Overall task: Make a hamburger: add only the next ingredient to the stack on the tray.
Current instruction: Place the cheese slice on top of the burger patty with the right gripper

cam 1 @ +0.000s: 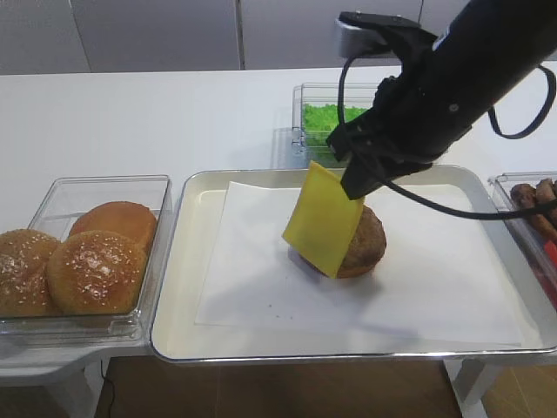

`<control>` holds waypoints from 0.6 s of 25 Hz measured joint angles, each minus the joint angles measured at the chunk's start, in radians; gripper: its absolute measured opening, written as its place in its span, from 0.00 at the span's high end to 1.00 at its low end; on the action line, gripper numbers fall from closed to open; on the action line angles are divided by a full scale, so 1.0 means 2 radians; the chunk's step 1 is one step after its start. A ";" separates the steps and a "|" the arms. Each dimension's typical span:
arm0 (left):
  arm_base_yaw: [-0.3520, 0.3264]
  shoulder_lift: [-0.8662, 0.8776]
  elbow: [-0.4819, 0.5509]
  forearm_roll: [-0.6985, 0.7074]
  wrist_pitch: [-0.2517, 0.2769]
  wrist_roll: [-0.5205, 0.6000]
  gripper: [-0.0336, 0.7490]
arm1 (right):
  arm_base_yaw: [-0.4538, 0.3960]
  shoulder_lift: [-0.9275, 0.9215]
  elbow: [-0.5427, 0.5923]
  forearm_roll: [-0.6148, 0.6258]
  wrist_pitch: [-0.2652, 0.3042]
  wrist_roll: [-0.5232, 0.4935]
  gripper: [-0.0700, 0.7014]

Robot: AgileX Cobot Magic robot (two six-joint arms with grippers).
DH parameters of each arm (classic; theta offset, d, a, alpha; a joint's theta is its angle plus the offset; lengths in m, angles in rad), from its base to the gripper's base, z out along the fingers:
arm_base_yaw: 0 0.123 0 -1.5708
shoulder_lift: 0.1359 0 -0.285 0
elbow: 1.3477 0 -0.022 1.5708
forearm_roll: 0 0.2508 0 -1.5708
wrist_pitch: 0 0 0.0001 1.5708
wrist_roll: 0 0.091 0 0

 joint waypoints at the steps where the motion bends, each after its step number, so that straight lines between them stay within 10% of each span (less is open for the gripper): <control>1: 0.000 0.000 0.000 0.000 0.000 0.000 0.58 | 0.000 0.000 0.000 -0.016 0.000 0.006 0.90; 15: 0.000 0.000 0.000 0.000 0.000 0.000 0.58 | 0.000 0.024 0.000 -0.076 -0.001 0.040 0.90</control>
